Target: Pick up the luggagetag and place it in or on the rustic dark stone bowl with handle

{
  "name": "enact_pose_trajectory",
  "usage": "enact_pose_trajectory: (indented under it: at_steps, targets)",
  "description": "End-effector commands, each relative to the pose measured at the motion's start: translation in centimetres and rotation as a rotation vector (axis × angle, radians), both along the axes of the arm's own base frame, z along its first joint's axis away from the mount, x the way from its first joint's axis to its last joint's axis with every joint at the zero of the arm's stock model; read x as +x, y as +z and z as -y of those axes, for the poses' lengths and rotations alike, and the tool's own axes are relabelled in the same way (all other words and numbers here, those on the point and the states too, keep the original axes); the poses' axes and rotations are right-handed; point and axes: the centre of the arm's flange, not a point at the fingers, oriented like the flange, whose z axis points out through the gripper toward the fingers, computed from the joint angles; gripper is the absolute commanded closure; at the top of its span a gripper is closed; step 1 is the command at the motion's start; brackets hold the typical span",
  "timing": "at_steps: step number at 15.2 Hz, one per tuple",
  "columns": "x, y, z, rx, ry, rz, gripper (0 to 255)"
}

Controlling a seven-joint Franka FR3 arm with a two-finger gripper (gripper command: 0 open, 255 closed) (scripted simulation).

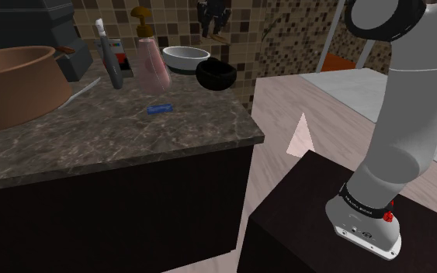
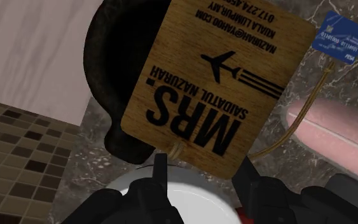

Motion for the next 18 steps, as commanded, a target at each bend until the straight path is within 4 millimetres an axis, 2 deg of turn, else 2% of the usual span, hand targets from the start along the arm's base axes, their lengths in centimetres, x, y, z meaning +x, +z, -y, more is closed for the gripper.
enact_pose_trajectory:
  at_steps: [1, 2, 18]
  targets:
    - [0.6, 0.4, 2.5, 0.000, 0.001, 0.000, 255]
    - [0.7, 0.5, 2.8, 0.000, 0.001, 0.000, 255]
    - [0.7, -8.1, 2.8, 0.000, 0.001, 0.000, 255]
